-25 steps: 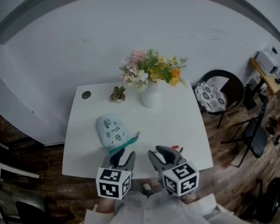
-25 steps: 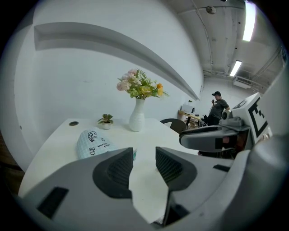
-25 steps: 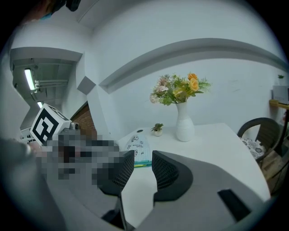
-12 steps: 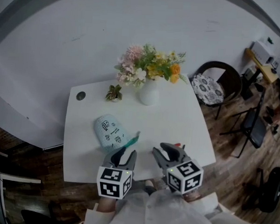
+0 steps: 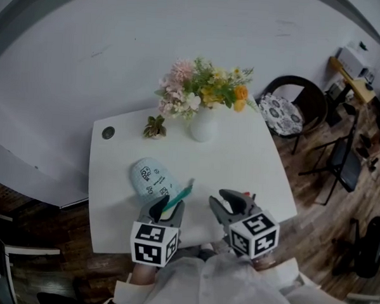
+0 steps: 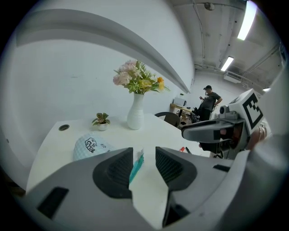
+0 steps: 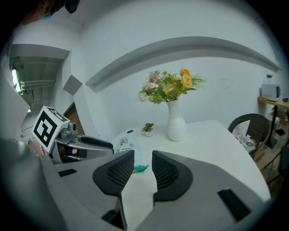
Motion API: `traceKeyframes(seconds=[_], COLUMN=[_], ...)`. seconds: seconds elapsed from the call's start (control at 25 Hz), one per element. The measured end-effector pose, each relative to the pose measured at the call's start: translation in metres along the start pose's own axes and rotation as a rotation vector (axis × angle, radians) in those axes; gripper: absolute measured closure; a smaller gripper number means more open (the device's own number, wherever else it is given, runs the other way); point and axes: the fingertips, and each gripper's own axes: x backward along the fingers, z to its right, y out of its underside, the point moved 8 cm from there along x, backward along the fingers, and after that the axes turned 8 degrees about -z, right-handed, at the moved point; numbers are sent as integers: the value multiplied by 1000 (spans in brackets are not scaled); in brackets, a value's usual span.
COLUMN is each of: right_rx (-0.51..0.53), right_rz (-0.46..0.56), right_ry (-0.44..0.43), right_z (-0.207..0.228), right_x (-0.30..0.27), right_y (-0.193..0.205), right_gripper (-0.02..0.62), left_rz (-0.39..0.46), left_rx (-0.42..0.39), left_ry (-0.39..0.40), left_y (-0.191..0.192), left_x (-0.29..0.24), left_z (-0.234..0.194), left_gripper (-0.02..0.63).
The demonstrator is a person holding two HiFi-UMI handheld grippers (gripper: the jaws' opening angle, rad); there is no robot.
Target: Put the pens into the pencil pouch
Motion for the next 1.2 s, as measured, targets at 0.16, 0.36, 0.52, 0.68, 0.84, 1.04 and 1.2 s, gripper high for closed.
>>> traceKeyframes(seconds=[0.16,0.36,0.52,0.68,0.84,1.04,1.2], right_rx=[-6,-22,-35,-43,-44,-66,-69], right_rz=[-12,-33,-59,-84,-108,-140,-163], right_ry=[6,6,3,-3,-21,-27,-35], right_z=[1,0,-2,-4,-7,-10,-14], right_x=[-1,-4,-6,-10,-14,-19,-19], right_y=[1,7,15,21,24,37,43], right_gripper=[494,494,494,494,494,494,494], left_rz=[-16,-59,-123,-196,-254,-325,-380], left_rx=[-23,-96,-193,-275,-354,-492,-585], left_ry=[14,-1,-7,-5,-6,-15,-22], left_y=[0,4,9,20,27,35,44], left_x=[-6,-13,-19,-29,-36,-45,-54], left_z=[-3,-10,-15,-20,-24,-30,-31], left_gripper=[469,469,469,469,469,469,469])
